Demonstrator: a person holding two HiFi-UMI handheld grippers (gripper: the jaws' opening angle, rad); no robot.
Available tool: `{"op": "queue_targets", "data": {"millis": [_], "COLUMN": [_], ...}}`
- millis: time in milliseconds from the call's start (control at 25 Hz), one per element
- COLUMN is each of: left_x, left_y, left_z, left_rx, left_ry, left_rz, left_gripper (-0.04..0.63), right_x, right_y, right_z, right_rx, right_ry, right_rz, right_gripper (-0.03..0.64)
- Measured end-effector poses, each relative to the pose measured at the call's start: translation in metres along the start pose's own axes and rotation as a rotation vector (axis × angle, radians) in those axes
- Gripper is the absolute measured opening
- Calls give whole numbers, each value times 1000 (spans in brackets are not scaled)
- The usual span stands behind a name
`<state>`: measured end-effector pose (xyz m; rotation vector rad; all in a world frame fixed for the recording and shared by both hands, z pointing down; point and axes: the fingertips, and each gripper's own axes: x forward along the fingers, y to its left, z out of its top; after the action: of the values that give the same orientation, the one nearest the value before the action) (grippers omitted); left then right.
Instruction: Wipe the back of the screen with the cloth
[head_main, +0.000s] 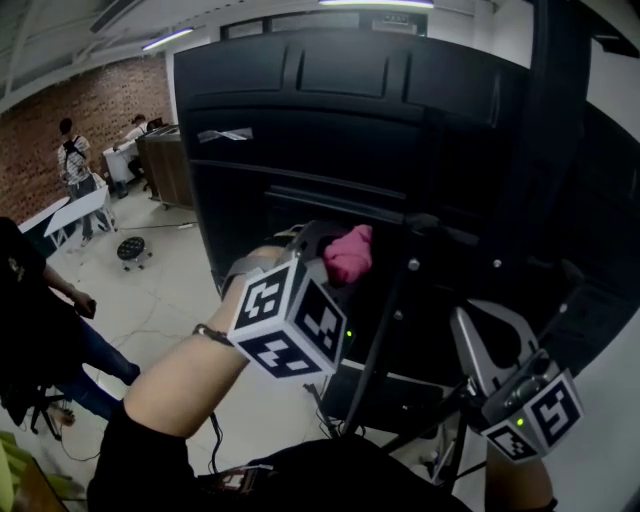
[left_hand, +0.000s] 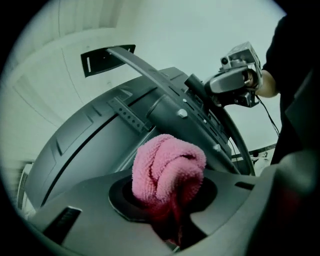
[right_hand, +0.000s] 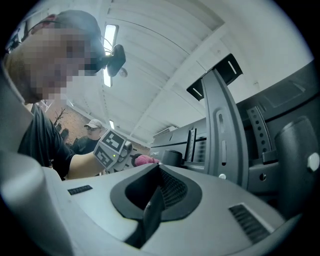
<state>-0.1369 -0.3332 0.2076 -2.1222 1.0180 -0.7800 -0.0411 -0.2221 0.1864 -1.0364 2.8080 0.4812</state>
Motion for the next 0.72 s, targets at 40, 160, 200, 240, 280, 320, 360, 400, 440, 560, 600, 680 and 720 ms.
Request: {"op": "queue_targets", "data": {"millis": [40, 160, 200, 240, 280, 320, 360, 400, 440, 560, 600, 680, 720], "left_x": [7, 15, 14, 11, 2, -12, -30, -50, -65, -86, -85, -73, -65], "left_y": [-11, -26, -27, -26, -20, -8, 10, 29, 48, 106, 121, 136, 138], "left_z": [11, 23, 23, 18, 7, -16, -50, -92, -137, -293, -338, -396, -413], "left_rx": [16, 66, 65, 53, 25, -26, -96, -171, -233, -360, -399, -497, -562], "left_ry": [-14, -31, -48, -66, -80, -81, -64, -27, 24, 229, 277, 293, 264], "left_rz": [-26, -48, -49, -42, -22, 11, 60, 118, 178, 382, 434, 465, 453], "left_gripper": [123, 120, 123, 123, 123, 123, 123, 123, 123, 123, 123, 123, 123], "right_x": [-1, -9, -11, -11, -10, -7, -4, 0, 2, 4, 3, 4, 4], "right_y": [-1, -7, -8, -8, -6, -4, -1, 1, 3, 8, 11, 17, 18], "right_z": [-1, -3, -4, -4, -5, -5, -6, -7, -7, -9, -9, -10, -11], "right_rx": [3, 21, 26, 28, 26, 24, 26, 33, 41, 45, 41, 32, 30], "right_ry": [-1, 2, 4, 5, 5, 4, 1, 0, 1, 12, 18, 34, 43], "right_rz": [-1, -12, -19, -21, -19, -12, -3, 4, 5, -15, -26, -49, -63], "right_gripper": [2, 2, 2, 2, 2, 2, 2, 2, 2, 2, 2, 2, 2]}}
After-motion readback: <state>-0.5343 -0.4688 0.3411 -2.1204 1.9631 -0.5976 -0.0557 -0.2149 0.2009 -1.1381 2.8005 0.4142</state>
